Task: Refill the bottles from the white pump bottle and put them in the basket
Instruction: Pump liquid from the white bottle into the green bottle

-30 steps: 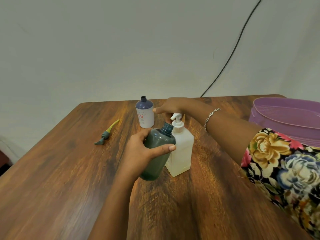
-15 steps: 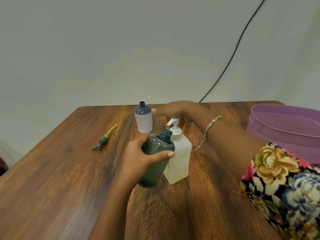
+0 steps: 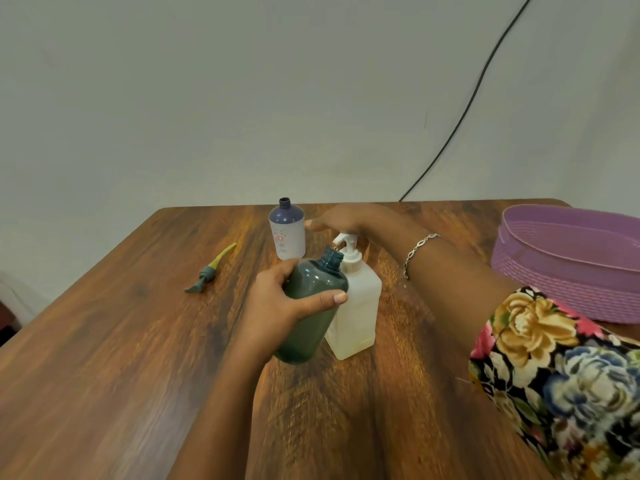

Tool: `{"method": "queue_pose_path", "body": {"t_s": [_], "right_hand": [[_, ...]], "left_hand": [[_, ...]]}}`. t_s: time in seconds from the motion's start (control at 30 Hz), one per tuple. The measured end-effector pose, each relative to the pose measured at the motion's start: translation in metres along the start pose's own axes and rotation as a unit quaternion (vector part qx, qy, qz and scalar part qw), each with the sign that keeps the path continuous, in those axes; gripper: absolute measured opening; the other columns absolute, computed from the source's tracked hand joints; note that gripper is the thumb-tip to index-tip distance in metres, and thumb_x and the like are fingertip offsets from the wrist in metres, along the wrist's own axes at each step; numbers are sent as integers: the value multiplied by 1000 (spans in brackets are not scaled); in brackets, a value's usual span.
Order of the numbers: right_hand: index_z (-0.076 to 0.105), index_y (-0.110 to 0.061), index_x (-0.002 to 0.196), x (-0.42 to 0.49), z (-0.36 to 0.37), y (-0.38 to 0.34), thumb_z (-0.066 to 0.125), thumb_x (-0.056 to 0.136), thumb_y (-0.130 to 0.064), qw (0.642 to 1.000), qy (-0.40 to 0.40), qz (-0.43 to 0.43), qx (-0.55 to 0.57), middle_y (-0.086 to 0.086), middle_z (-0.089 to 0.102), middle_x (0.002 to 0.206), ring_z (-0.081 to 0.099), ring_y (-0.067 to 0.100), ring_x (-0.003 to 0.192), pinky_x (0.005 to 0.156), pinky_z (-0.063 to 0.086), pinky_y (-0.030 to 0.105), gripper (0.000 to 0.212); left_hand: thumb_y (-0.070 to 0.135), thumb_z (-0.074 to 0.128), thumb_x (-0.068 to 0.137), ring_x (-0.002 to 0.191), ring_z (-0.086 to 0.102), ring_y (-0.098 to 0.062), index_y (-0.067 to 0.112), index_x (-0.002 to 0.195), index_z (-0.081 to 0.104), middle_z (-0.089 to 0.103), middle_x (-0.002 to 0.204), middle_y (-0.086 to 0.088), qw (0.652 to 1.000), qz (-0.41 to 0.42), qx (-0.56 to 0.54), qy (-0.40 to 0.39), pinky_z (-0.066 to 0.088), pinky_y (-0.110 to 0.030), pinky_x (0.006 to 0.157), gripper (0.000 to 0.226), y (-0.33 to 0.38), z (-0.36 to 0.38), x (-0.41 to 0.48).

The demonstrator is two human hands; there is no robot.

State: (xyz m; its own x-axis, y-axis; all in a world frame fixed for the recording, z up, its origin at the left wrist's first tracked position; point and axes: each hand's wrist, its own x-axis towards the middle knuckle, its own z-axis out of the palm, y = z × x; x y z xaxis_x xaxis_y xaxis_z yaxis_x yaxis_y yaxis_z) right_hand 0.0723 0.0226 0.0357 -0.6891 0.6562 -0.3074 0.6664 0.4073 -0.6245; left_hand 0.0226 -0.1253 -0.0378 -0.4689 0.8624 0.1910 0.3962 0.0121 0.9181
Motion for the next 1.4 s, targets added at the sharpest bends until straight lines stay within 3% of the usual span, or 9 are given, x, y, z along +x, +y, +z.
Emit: {"method": "queue_pose_path", "body": {"t_s": [0.47,0.57,0.63,0.77,0.83,1.03,1.13,1.27,1.4], "right_hand": [[51,-2,125,8,18,11,40,99,-34,993,5,-14,-120,15,55,123,58,26,88,68,46,31,42],[56,-1,110,6,18,9,38,100,-36,992,9,-17,-127,14,54,105,49,18,65,63,43,27,41],[46,-2,126,2,12,6,38,99,-40,998,-13,1,-69,12,50,107,47,19,65,56,40,28,47],[30,-5,143,5,8,1,40,98,-42,997,-64,2,-35,16,43,139,49,31,116,70,40,31,59],[31,-6,144,7,9,1,43,97,-43,997,-71,4,-34,17,42,141,46,30,123,81,37,32,61],[38,-5,137,5,11,5,41,97,-46,995,-40,17,-84,17,51,119,49,25,69,50,38,33,57],[38,-6,137,6,14,8,39,97,-48,994,-32,20,-105,19,50,127,47,23,63,50,39,32,59],[32,-10,143,11,10,7,40,94,-53,997,-49,7,-64,12,43,140,53,27,105,69,41,30,66],[31,-9,144,10,8,2,41,95,-50,997,-59,-6,-51,14,44,140,50,28,113,75,40,31,64]], "left_hand": [[67,64,37,94,61,-11,31,103,56,63,102,9,1000,-16,3,10,51,-25,74,76,-10,7,-1],[67,64,36,94,60,-10,30,105,55,62,102,10,1000,-24,-3,6,48,-21,71,79,-9,5,-2],[65,67,37,96,60,-13,27,110,55,61,104,9,1000,-27,1,4,49,-21,71,84,-9,4,0],[66,64,36,92,59,-10,28,109,52,59,99,13,1000,-22,8,5,46,-18,67,84,-4,2,1],[67,61,35,91,59,-9,30,107,52,59,99,13,1000,-20,-1,5,47,-18,68,82,-2,1,0],[63,68,39,92,60,-10,36,97,53,61,99,13,1000,-22,-7,3,48,-20,70,66,-2,1,-1],[67,63,36,92,61,-13,32,100,56,63,100,9,1000,-22,3,6,50,-24,72,74,-7,3,-1],[68,62,35,95,60,-15,24,111,55,62,104,5,1000,-16,11,6,51,-27,76,88,-8,2,-1],[67,62,35,96,59,-13,27,112,53,61,105,8,1000,-15,8,7,51,-26,78,87,-5,-1,-1]]}}
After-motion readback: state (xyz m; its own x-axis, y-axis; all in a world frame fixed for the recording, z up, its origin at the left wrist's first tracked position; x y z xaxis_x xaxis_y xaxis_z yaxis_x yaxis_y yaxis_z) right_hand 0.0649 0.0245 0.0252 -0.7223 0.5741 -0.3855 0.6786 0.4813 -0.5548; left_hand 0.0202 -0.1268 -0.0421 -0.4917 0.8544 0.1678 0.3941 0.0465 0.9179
